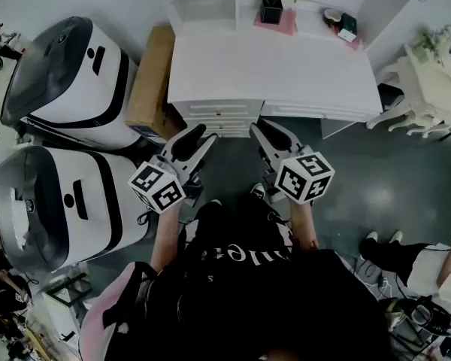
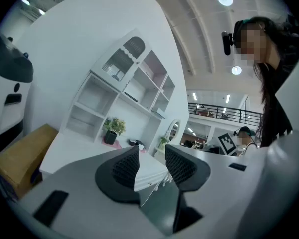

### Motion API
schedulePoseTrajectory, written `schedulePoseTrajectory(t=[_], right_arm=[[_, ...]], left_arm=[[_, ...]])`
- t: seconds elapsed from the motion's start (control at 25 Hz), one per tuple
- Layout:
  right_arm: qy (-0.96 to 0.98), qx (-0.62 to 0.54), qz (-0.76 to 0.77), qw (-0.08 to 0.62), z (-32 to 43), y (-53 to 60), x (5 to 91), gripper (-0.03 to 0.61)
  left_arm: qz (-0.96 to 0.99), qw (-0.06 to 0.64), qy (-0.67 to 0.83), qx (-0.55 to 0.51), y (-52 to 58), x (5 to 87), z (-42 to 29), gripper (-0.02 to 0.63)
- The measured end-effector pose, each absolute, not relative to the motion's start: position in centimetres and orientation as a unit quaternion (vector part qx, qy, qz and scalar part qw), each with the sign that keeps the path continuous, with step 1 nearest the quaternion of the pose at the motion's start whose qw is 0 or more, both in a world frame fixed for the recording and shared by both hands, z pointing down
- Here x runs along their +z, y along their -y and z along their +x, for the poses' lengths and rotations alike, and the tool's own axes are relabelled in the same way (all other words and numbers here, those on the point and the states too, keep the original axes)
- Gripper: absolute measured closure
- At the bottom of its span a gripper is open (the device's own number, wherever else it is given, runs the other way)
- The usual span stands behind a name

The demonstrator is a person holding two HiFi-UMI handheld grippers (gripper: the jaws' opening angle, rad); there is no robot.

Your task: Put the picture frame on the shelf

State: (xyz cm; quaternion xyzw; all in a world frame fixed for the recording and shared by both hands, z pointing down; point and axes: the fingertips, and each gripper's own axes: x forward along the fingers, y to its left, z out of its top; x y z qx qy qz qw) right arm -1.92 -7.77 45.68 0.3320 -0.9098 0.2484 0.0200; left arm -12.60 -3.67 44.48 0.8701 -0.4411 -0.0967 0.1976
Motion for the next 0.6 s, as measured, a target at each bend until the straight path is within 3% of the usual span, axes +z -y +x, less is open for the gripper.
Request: schedulePoseTrajectory(t=[0.24, 0.44, 0.6], right_arm=[[0.904, 0.251, 0.345, 0.016, -5.3, 3.8, 46.2, 0.500], [0.904, 0.249, 0.347, 0.024, -7.4, 1.0, 46.6, 0.508], [0.905, 0.245, 0.346, 0.026, -8.7, -0.7, 46.5, 0.511]], left_arm=[[0.883, 0.189, 0.424, -0.063, -0.2, 45.8, -15.6, 0.449], [0.904, 0.176, 0.386, -0.052, -3.0, 46.0, -16.5, 0.529], [0.911, 0.166, 0.375, -0.042, -4.4, 45.9, -17.1, 0.549]])
